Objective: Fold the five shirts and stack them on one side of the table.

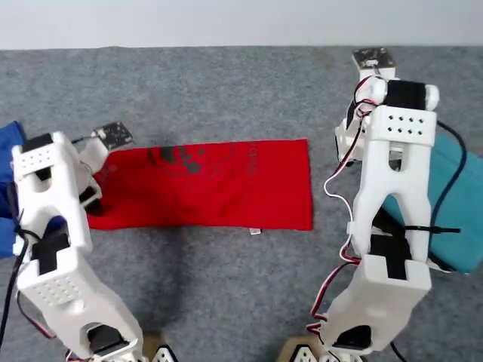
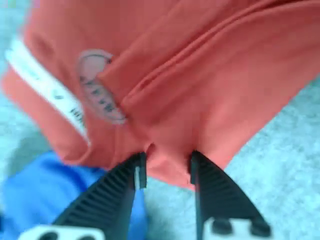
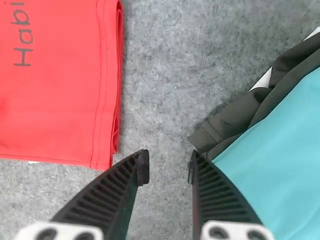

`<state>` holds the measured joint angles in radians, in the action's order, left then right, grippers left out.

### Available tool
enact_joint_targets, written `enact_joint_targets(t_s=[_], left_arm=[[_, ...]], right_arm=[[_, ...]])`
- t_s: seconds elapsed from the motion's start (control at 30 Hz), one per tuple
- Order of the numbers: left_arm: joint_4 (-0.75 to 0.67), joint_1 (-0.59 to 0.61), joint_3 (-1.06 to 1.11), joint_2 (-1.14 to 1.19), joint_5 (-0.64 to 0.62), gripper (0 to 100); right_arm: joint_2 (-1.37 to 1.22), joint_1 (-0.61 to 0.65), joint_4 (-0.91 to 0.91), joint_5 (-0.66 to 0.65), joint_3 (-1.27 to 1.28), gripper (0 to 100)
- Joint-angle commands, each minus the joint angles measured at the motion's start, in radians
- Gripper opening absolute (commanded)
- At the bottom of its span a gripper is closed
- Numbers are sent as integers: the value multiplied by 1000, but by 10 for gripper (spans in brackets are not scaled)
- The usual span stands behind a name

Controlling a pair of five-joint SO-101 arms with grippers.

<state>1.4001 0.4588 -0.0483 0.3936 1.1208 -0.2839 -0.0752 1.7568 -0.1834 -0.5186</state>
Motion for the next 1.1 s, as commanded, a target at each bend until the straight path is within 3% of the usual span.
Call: enact_joint_targets(t_s=[0.0, 0.1, 0.2, 0.37, 0.67, 0.87, 1.07], left_arm=[[48, -8, -120, -5, 9, 118], [52, -3, -174, -5, 9, 114], [157, -21, -248, -5, 9, 112], [351, -167, -315, -5, -3, 111], [204, -430, -232, 112, -176, 113], [103, -471, -237, 259, -207, 112], [201, -479, -351, 232, -255, 111]], right_arm=[[64, 4, 39, 5, -5, 143], [64, 4, 39, 5, -2, 143], [64, 4, 39, 5, -2, 143], [61, 5, 39, 5, -2, 143], [56, 68, 39, 5, 0, 143], [56, 62, 39, 5, 0, 143], [54, 64, 39, 5, 0, 143]])
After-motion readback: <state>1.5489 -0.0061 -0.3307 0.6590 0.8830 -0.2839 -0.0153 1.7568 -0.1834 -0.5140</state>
